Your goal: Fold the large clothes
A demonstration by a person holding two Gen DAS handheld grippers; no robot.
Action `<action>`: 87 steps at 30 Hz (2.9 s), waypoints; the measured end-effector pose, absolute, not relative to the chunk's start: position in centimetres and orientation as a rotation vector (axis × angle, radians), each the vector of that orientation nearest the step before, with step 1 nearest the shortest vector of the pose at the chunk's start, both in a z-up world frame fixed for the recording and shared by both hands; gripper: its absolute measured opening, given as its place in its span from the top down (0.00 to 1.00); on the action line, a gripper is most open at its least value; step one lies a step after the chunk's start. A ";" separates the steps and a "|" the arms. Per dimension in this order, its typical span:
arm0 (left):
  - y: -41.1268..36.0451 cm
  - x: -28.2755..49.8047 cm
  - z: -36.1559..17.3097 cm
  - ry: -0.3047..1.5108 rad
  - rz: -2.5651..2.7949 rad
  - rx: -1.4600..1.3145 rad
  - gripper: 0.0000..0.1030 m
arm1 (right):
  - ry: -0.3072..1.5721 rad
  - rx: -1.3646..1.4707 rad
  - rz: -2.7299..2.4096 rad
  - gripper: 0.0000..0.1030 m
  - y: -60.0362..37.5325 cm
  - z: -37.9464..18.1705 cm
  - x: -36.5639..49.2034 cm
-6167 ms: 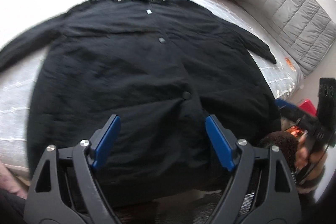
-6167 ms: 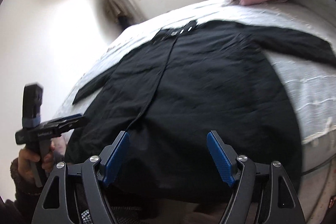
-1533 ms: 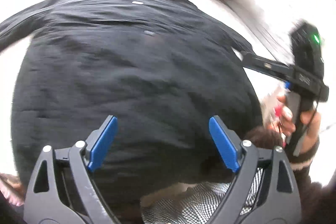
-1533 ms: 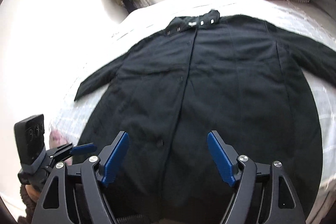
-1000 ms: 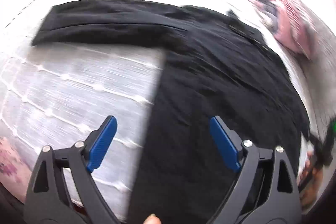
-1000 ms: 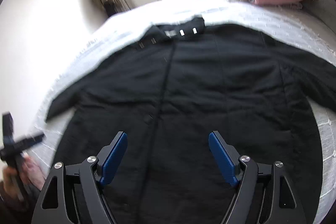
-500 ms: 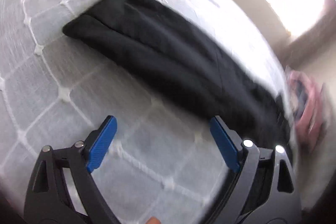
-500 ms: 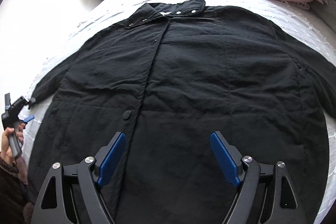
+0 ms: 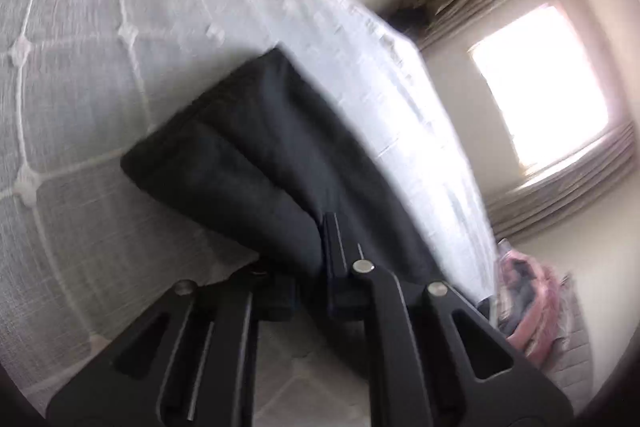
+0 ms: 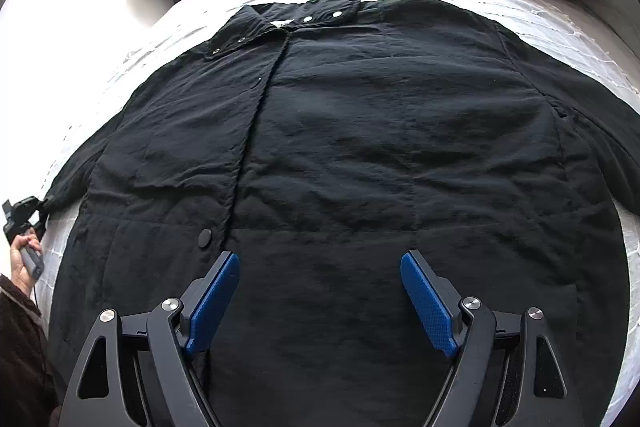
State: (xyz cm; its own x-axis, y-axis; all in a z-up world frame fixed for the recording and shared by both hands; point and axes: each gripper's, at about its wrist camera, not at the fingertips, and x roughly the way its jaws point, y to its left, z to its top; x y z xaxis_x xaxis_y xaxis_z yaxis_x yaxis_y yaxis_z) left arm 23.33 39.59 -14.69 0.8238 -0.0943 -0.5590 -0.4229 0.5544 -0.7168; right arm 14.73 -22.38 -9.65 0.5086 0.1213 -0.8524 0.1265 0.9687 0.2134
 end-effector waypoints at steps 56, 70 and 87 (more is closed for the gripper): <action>10.8 25.7 -10.2 0.706 -0.358 -0.264 0.52 | 0.757 0.687 0.279 0.90 -20.9 -8.5 21.0; 5.8 25.4 -12.3 0.896 -0.317 -0.092 0.45 | 0.923 0.478 0.086 0.53 -22.6 -11.4 21.9; 3.7 20.0 -9.0 0.946 -0.365 -0.133 0.01 | 0.712 0.805 -0.242 0.12 -38.5 -6.0 10.2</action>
